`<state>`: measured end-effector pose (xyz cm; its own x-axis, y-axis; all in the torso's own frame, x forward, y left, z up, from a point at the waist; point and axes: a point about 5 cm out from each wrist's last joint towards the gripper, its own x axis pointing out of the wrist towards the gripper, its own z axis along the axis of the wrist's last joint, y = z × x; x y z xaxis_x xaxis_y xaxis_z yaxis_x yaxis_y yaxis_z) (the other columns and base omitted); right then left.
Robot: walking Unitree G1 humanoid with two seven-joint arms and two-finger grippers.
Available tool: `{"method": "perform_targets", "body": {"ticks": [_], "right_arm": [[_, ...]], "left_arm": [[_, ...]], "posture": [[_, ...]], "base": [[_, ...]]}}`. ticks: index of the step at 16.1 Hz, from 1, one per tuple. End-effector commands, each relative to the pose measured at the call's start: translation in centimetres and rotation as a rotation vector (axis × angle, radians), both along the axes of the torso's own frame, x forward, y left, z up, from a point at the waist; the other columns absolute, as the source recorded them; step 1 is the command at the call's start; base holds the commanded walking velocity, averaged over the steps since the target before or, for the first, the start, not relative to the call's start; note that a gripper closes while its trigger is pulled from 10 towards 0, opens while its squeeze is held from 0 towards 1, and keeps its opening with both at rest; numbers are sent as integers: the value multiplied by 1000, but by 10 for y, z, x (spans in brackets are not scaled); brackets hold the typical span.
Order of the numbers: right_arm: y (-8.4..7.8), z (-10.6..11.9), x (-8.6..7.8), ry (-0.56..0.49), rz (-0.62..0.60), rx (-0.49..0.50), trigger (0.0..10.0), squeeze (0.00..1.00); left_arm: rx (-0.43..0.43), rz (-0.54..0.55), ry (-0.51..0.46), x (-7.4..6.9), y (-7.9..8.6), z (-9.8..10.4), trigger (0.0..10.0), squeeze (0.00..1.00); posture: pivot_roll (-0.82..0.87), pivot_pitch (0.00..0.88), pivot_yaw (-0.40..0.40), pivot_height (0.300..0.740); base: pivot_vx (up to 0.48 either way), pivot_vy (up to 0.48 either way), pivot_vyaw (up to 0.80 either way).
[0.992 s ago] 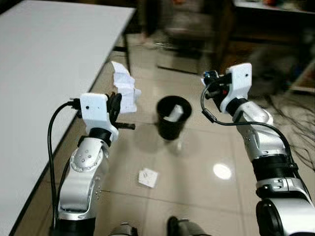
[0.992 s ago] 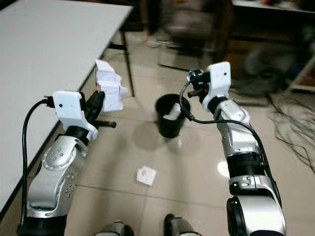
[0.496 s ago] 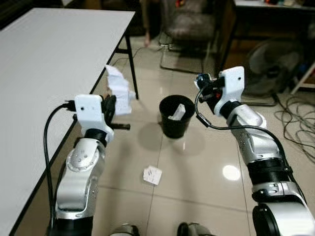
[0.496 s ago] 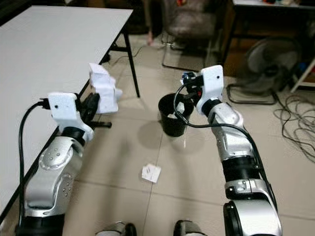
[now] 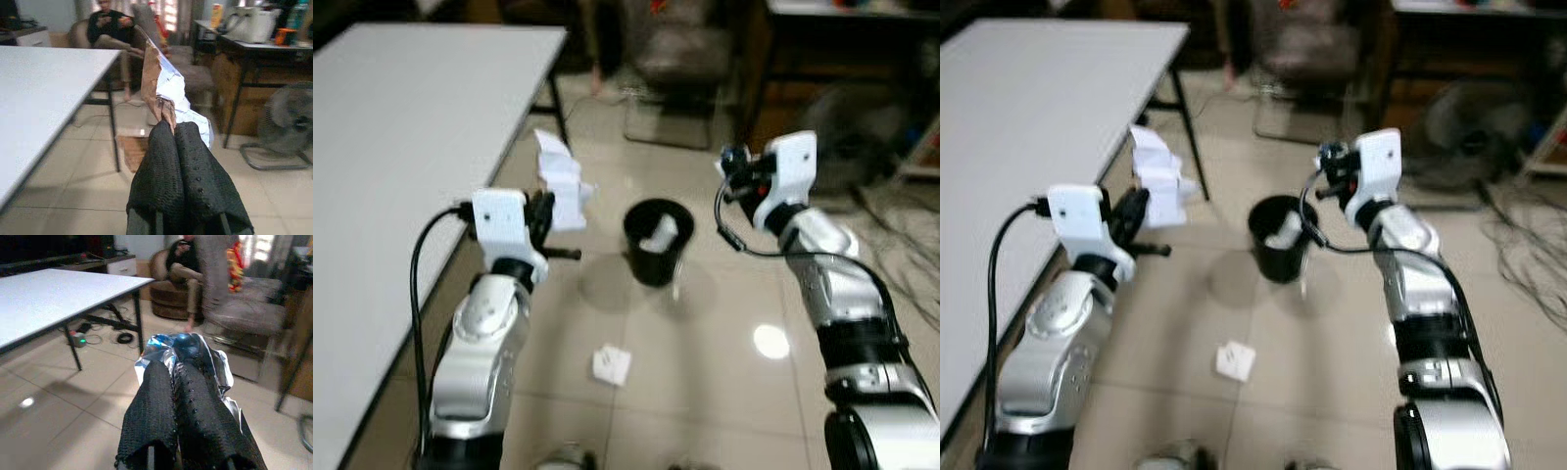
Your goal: Picking trash to rubbish bin
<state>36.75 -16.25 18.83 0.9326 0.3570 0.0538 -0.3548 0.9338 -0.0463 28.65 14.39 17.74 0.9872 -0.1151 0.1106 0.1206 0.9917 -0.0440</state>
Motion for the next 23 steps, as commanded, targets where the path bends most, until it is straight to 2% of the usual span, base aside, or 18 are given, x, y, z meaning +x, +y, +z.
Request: {"method": "perform_targets", "body": {"ticks": [1, 23], "right_arm": [[10, -1, 0, 8, 28, 5, 10000, 0], [7, -1, 0, 16, 26, -9, 10000, 0]], "left_arm": [[4, 17, 14, 0, 6, -1, 0, 0], [-4, 21, 24, 0, 4, -4, 0, 0]], "posture": [[-67, 134, 42, 740], [-69, 138, 35, 740]], "base": [[480, 0, 0], [370, 0, 0]]}}
